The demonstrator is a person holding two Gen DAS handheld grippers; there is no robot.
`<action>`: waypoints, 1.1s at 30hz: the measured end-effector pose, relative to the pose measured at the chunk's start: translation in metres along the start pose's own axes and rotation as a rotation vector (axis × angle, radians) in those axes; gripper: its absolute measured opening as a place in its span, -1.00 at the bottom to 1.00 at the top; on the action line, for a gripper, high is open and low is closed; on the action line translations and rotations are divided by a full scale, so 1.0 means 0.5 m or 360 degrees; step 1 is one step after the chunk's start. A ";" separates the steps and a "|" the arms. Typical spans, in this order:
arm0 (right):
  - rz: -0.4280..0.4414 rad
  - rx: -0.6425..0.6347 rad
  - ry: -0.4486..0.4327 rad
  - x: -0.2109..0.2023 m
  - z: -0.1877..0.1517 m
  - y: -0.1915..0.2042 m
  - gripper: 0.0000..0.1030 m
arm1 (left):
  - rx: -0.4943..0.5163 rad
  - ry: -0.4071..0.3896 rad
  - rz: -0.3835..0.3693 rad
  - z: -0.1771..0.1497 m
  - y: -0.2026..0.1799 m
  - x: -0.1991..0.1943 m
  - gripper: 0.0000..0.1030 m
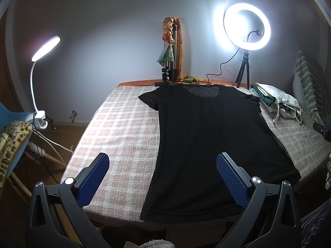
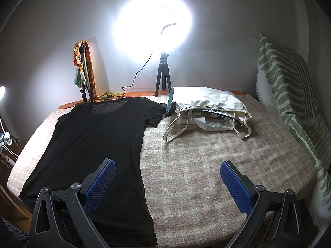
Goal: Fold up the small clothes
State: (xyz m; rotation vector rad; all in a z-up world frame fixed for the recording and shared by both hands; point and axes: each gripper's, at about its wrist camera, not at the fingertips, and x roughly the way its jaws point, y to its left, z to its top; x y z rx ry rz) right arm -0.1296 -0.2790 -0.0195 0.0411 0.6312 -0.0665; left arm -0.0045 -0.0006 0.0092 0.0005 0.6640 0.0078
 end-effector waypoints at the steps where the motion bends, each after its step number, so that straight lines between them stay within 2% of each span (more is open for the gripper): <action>1: 0.0000 0.0002 -0.0001 -0.001 0.001 -0.001 0.99 | 0.0000 -0.0001 -0.0001 -0.001 0.000 0.000 0.99; 19: 0.0047 -0.0032 0.0007 0.010 0.008 0.040 0.99 | -0.0019 0.0036 0.0018 -0.010 0.023 0.009 0.99; 25: 0.0104 -0.0051 0.0012 0.020 0.028 0.074 0.99 | -0.0093 0.0080 -0.0041 -0.027 0.051 0.024 0.99; 30: 0.0186 -0.0109 -0.0007 0.027 0.069 0.125 0.96 | -0.0136 0.0116 -0.0082 -0.050 0.067 0.041 0.99; 31: 0.0209 -0.0111 -0.0006 0.029 0.079 0.134 0.96 | -0.0148 0.0132 -0.0095 -0.056 0.070 0.045 0.98; 33: 0.0275 -0.0100 0.0005 0.037 0.102 0.155 0.91 | -0.0192 0.0169 -0.0138 -0.075 0.082 0.056 0.81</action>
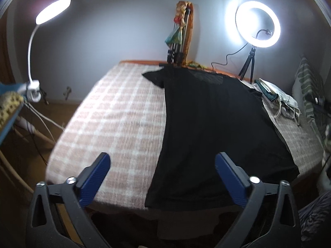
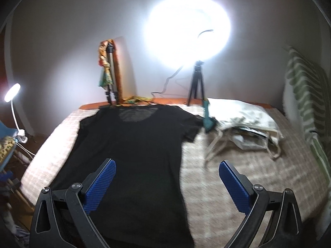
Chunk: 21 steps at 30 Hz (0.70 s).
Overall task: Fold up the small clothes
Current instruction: 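Grasp the shirt hem with the left tool while the right tool grasps the shoulder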
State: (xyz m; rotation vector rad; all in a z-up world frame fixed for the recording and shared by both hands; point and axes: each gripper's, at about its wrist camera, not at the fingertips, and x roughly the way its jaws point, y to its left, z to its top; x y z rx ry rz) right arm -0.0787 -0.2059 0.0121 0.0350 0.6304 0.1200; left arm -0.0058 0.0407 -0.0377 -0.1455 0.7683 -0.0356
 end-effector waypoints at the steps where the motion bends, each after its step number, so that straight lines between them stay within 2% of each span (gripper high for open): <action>1: 0.0036 0.0009 0.0011 0.007 0.014 0.008 0.88 | -0.0022 0.0018 -0.0011 -0.007 0.006 0.004 0.77; 7: 0.0198 -0.0103 0.0045 0.053 0.097 0.102 0.68 | -0.0197 0.0179 -0.0122 -0.054 0.045 0.046 0.46; 9: 0.0255 -0.0177 0.0070 0.071 0.121 0.146 0.66 | -0.0205 0.0204 -0.0104 -0.065 0.043 0.059 0.29; 14: 0.0404 -0.0262 0.0146 0.122 0.178 0.250 0.64 | -0.0328 0.0236 -0.0054 -0.081 0.061 0.086 0.28; 18: 0.0494 -0.0309 0.0225 0.189 0.220 0.332 0.62 | -0.0407 0.0233 -0.0050 -0.085 0.079 0.099 0.07; 21: 0.0565 -0.0312 0.0322 0.257 0.245 0.398 0.57 | -0.0470 0.0238 -0.0108 -0.088 0.092 0.109 -0.11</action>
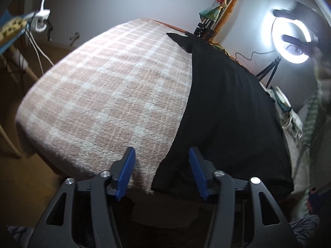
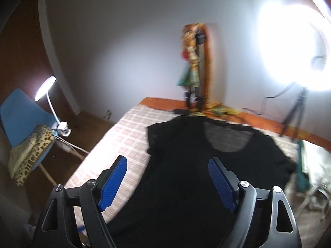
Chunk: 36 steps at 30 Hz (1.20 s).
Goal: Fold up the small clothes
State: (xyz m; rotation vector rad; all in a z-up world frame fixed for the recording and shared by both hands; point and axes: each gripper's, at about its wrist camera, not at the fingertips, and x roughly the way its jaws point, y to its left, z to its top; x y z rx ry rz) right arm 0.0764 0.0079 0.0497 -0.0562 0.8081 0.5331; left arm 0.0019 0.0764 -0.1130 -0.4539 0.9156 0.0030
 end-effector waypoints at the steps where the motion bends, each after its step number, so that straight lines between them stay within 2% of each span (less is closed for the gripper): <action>1: 0.0017 -0.0001 0.0026 0.027 0.015 0.011 0.57 | -0.0010 0.0008 -0.0012 -0.001 0.003 0.003 -0.14; 10: 0.0105 -0.0003 0.0226 0.281 0.104 0.085 0.48 | -0.0013 0.0040 -0.0129 0.002 -0.002 0.011 -0.38; 14: 0.0124 0.0105 0.0322 0.404 0.114 0.078 0.26 | 0.0003 0.0038 -0.0137 0.003 -0.005 0.017 -0.55; 15: 0.0121 0.0131 0.0356 0.443 0.117 0.076 0.23 | 0.0004 0.0041 -0.0143 0.004 -0.005 0.020 -0.66; 18: 0.0106 0.0170 0.0422 0.513 0.116 0.074 0.18 | -0.0017 0.0041 -0.0171 0.005 0.001 0.024 -0.78; 25: 0.0071 0.0128 0.0529 0.628 0.121 0.081 0.14 | -0.0088 0.0054 -0.0242 0.012 0.010 0.036 -0.88; 33: -0.0044 -0.0039 0.0601 0.699 0.123 0.096 0.00 | -0.0081 0.0039 -0.0264 0.013 0.010 0.038 -0.92; 34: -0.0060 -0.0072 0.0606 0.702 0.124 0.100 -0.03 | -0.0082 0.0036 -0.0265 0.013 0.011 0.038 -0.92; 36: -0.0111 -0.0132 0.0618 0.704 0.124 0.106 -0.30 | -0.0081 0.0034 -0.0268 0.013 0.011 0.038 -0.93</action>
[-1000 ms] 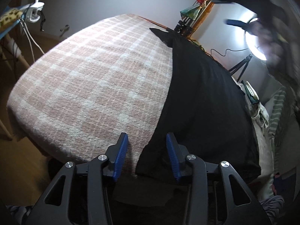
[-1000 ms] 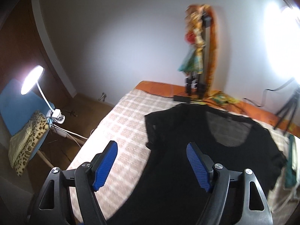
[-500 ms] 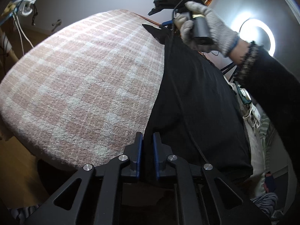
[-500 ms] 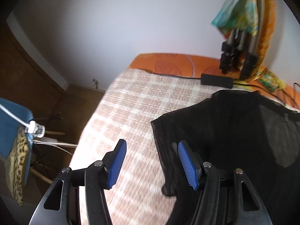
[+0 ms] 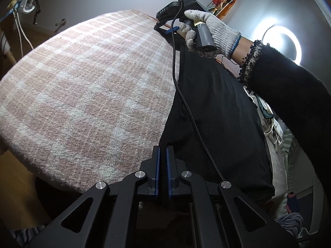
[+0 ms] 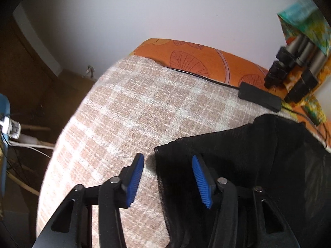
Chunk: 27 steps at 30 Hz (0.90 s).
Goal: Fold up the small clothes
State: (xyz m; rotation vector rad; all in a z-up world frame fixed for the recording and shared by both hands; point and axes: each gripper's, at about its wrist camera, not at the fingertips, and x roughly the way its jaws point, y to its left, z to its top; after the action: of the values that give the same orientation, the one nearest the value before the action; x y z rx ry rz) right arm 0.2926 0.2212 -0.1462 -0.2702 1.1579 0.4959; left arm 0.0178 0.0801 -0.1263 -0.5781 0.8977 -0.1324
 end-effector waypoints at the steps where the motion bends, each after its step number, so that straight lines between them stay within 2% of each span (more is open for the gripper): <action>1: -0.0018 -0.0019 0.0005 -0.001 0.000 -0.001 -0.36 | 0.0001 -0.0001 -0.0001 -0.001 0.000 -0.001 -0.93; 3: -0.0042 -0.0033 0.0007 0.000 0.002 -0.007 -0.72 | 0.0004 0.0000 -0.0002 -0.001 -0.001 0.001 -0.94; 5: -0.0017 -0.0005 0.0001 -0.002 0.005 -0.022 -0.96 | 0.0013 0.0001 -0.0005 -0.001 -0.003 0.000 -0.96; 9: 0.0013 0.0032 -0.0060 -0.026 0.008 -0.048 -1.00 | 0.0028 -0.0002 -0.0013 -0.003 -0.008 -0.002 -0.97; 17: 0.0056 0.0086 -0.0194 -0.124 -0.003 -0.105 -1.00 | 0.0105 -0.0049 -0.0045 -0.007 -0.035 -0.021 -0.97; 23: 0.0033 0.0137 -0.0244 -0.184 -0.018 -0.164 -1.00 | 0.0157 -0.0043 -0.0126 -0.014 -0.070 -0.023 -0.97; 27: 0.0012 0.0171 -0.0282 -0.223 -0.035 -0.212 -1.00 | 0.0252 -0.0039 -0.0176 -0.020 -0.114 -0.021 -0.98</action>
State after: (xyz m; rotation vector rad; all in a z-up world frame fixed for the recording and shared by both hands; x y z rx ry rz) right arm 0.2975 0.0961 -0.0551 -0.1265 1.0093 0.4535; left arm 0.0105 0.0317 -0.0937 -0.4808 0.8235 -0.2931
